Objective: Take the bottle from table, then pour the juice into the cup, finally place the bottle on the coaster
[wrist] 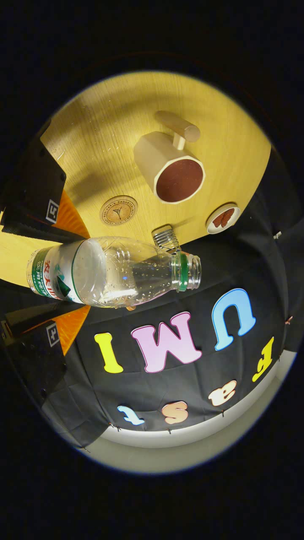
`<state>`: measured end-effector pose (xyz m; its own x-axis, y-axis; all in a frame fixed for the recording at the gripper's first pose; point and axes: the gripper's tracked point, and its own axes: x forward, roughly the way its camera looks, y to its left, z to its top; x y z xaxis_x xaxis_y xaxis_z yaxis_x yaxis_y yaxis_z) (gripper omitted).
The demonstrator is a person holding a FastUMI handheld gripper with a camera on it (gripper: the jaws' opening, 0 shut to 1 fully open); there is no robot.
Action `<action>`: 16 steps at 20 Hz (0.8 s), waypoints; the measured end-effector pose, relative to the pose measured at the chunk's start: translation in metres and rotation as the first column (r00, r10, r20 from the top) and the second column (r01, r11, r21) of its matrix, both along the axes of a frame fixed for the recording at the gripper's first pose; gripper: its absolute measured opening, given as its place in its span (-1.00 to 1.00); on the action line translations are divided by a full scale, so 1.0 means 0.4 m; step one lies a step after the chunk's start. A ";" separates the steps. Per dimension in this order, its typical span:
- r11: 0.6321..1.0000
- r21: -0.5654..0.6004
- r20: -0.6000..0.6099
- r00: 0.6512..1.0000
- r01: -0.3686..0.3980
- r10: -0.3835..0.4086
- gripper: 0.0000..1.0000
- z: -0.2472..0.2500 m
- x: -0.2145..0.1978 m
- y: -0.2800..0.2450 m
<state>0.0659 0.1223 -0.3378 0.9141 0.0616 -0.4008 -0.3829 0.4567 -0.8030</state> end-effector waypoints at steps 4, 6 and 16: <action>0.997 -0.071 -0.018 0.999 -0.034 0.033 0.39 -0.016 0.011 0.015; 0.993 -0.107 -0.022 0.999 -0.050 0.048 0.39 -0.018 0.007 0.019; 0.957 -0.261 -0.055 0.992 -0.124 0.114 0.39 -0.042 0.032 0.031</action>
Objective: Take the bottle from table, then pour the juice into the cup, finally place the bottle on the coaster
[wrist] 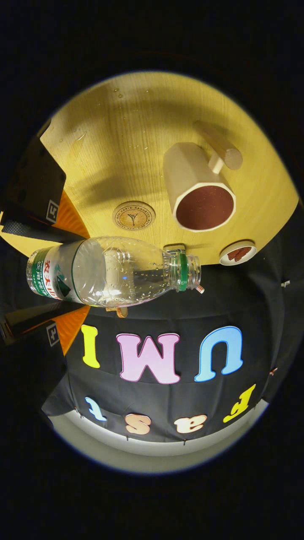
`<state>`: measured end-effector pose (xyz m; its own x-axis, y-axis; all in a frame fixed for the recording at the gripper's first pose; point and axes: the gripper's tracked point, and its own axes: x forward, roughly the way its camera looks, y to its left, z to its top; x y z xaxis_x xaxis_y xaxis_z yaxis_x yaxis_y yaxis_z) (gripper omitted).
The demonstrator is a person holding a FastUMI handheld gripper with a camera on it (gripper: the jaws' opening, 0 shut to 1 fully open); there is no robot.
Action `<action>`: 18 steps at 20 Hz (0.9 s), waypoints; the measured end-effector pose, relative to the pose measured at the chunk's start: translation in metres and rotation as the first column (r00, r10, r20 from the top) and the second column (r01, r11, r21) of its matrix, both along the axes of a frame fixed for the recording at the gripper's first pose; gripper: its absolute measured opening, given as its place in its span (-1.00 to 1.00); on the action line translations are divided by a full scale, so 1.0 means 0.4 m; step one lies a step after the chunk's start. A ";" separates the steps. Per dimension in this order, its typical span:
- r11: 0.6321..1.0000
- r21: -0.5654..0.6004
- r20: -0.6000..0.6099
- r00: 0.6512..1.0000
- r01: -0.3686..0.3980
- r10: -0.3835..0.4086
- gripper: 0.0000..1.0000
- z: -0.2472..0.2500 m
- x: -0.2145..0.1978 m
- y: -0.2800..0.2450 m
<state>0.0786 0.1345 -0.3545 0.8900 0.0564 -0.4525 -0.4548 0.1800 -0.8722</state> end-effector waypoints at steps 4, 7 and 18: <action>0.998 -0.053 0.001 0.999 -0.040 0.040 0.39 -0.003 0.000 -0.003; 0.995 -0.087 -0.004 0.999 -0.054 0.054 0.39 -0.007 -0.001 -0.004; 0.980 -0.163 0.013 0.993 -0.115 0.119 0.39 0.011 0.016 0.015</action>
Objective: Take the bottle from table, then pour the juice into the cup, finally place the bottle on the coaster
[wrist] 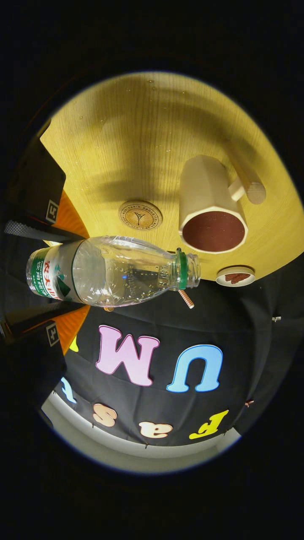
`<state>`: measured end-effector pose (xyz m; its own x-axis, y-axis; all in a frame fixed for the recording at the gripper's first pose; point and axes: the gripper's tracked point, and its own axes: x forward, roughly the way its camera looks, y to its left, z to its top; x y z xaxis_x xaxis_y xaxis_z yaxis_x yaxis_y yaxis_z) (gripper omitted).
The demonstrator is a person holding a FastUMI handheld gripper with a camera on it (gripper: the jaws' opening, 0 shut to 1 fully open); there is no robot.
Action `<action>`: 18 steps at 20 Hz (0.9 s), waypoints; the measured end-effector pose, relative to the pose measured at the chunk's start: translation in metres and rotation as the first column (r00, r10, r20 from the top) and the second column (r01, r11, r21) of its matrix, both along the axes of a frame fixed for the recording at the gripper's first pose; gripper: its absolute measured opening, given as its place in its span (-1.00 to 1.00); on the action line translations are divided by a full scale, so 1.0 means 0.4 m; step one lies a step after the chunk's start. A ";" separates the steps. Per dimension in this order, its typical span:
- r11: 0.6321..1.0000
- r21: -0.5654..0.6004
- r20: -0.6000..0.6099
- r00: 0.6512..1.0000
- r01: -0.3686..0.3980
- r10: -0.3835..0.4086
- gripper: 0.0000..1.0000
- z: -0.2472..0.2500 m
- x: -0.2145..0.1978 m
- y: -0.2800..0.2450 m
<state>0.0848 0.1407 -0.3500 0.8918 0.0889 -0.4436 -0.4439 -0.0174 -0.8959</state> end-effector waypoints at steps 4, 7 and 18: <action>1.000 -0.019 0.004 1.000 -0.010 0.010 0.39 0.003 0.002 0.002; 0.999 -0.040 0.007 1.000 -0.030 0.030 0.39 0.003 -0.001 0.004; 0.989 -0.110 0.041 0.994 -0.094 0.099 0.39 0.027 0.023 0.014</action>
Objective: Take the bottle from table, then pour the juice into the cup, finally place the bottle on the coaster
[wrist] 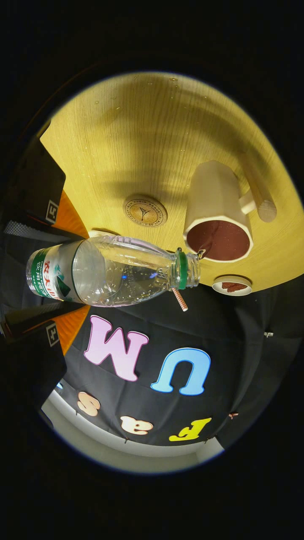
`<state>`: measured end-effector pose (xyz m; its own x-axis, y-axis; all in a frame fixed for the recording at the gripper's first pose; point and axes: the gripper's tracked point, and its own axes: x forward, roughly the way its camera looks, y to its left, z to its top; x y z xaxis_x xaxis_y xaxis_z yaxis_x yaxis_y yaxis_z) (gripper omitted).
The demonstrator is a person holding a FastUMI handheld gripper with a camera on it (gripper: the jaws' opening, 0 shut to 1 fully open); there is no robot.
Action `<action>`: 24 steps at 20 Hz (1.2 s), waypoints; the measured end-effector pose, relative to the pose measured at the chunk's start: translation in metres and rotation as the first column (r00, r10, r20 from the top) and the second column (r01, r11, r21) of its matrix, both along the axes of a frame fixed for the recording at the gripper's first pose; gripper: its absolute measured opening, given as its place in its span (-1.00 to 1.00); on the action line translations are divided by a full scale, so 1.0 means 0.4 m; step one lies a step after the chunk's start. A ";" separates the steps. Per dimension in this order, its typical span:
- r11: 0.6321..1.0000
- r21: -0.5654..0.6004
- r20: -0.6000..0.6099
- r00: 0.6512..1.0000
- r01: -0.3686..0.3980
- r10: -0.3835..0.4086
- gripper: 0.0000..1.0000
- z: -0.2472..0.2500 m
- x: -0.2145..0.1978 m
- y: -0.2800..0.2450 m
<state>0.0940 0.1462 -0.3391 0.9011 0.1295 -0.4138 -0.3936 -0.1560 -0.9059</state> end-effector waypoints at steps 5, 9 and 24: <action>0.999 -0.038 0.005 1.000 -0.026 0.027 0.39 0.005 0.010 0.000; 0.998 -0.051 0.006 1.000 -0.031 0.031 0.39 0.004 0.014 -0.002; 0.981 -0.155 0.041 0.991 -0.116 0.124 0.39 0.035 0.047 0.024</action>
<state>0.1128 0.1558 -0.3251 0.9031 0.1774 -0.3911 -0.3178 -0.3366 -0.8864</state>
